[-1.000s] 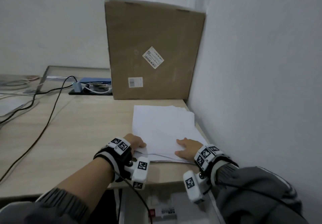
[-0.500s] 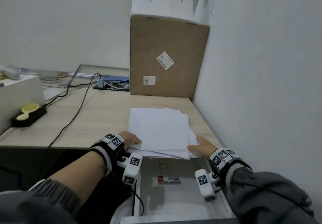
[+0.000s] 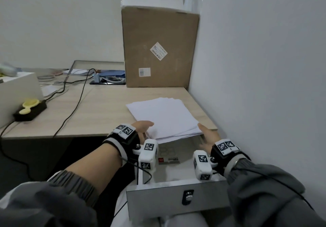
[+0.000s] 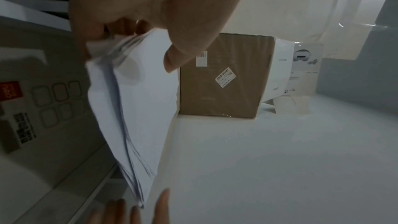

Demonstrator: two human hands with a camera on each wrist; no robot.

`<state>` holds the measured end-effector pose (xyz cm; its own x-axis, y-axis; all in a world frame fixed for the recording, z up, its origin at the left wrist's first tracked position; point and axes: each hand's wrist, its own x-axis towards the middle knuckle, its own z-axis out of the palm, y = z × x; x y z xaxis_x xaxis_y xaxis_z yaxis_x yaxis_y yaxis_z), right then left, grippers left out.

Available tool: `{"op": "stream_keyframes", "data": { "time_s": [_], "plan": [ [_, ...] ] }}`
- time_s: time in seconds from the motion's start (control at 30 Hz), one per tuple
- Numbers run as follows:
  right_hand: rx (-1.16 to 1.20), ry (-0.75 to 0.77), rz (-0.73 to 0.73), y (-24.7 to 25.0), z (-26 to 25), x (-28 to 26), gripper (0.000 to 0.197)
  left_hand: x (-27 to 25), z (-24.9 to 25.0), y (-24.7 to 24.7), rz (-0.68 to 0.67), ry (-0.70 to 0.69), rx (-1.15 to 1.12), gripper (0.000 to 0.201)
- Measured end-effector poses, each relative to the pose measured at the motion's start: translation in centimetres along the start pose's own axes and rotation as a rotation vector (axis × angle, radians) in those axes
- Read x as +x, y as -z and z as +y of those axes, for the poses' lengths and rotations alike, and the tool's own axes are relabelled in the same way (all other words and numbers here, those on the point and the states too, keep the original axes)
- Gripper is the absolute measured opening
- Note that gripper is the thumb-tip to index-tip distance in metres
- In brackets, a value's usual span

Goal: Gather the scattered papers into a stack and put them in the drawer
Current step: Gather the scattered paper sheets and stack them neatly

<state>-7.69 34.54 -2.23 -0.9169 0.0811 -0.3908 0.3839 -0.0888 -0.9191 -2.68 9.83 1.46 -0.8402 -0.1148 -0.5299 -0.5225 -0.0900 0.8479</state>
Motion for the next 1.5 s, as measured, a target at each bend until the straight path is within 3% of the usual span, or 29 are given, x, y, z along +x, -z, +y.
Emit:
{"op": "stream_keyframes", "data": {
  "time_s": [0.1, 0.23, 0.4, 0.5, 0.57, 0.63, 0.73, 0.8, 0.9, 1.0, 1.07, 1.3, 1.4, 1.5],
  "plan": [
    [0.053, -0.113, -0.19, -0.1, 0.4, -0.9, 0.056, -0.5, -0.3, -0.6, -0.13, 0.062, -0.038, 0.032],
    [0.093, -0.151, -0.317, -1.0, 0.6, -0.7, 0.046, -0.7, -0.1, -0.4, -0.229, 0.084, 0.193, 0.035],
    [0.088, -0.129, -0.238, -2.6, 0.3, -0.1, 0.029, 0.3, 1.4, 2.2, 0.007, -0.098, 0.234, 0.016],
    [0.033, -0.022, -0.068, -2.7, 0.9, 2.9, 0.043, 1.7, 3.0, 3.8, 0.151, -0.241, 0.161, 0.012],
    [-0.05, 0.083, 0.004, -2.5, 0.6, 4.3, 0.051, 2.9, 3.9, 4.9, 0.237, -0.313, 0.246, 0.021],
    [-0.09, 0.173, 0.017, -2.2, -0.3, 3.7, 0.044, 4.1, 4.7, 6.2, 0.311, -0.343, 0.347, 0.041],
    [-0.166, 0.308, -0.021, -1.6, -1.7, 3.1, 0.041, 6.1, 5.5, 8.3, 0.379, -0.268, 0.447, 0.079],
    [-0.202, 0.364, -0.056, -1.5, -2.5, 3.2, 0.045, 7.4, 6.0, 9.6, 0.381, -0.228, 0.5, 0.097],
    [-0.201, 0.417, -0.116, -1.8, -3.7, 3.3, 0.047, 9.3, 6.5, 11.1, 0.264, -0.214, 0.403, 0.11],
    [-0.217, 0.457, -0.177, -2.5, -5.0, 3.3, 0.046, 9.9, 7.0, 11.9, 0.094, -0.241, 0.253, 0.068],
    [-0.232, 0.485, -0.189, -3.4, -6.1, 3.4, 0.046, 10.1, 7.6, 12.5, 0.064, -0.279, 0.173, 0.051],
    [-0.239, 0.648, -0.141, -8.3, -11.1, 6.4, 0.049, 9.8, 12.2, 14.0, 0.319, -0.647, -0.118, 0.043],
    [-0.19, 0.602, -0.164, -10.2, -12.3, 8.5, 0.046, 9.8, 13.4, 14.0, 0.345, -0.709, -0.169, 0.038],
    [-0.118, 0.46, -0.234, -10.9, -11.8, 10.1, 0.043, 9.9, 12.8, 14.4, 0.267, -0.678, -0.119, 0.033]
  ]
}}
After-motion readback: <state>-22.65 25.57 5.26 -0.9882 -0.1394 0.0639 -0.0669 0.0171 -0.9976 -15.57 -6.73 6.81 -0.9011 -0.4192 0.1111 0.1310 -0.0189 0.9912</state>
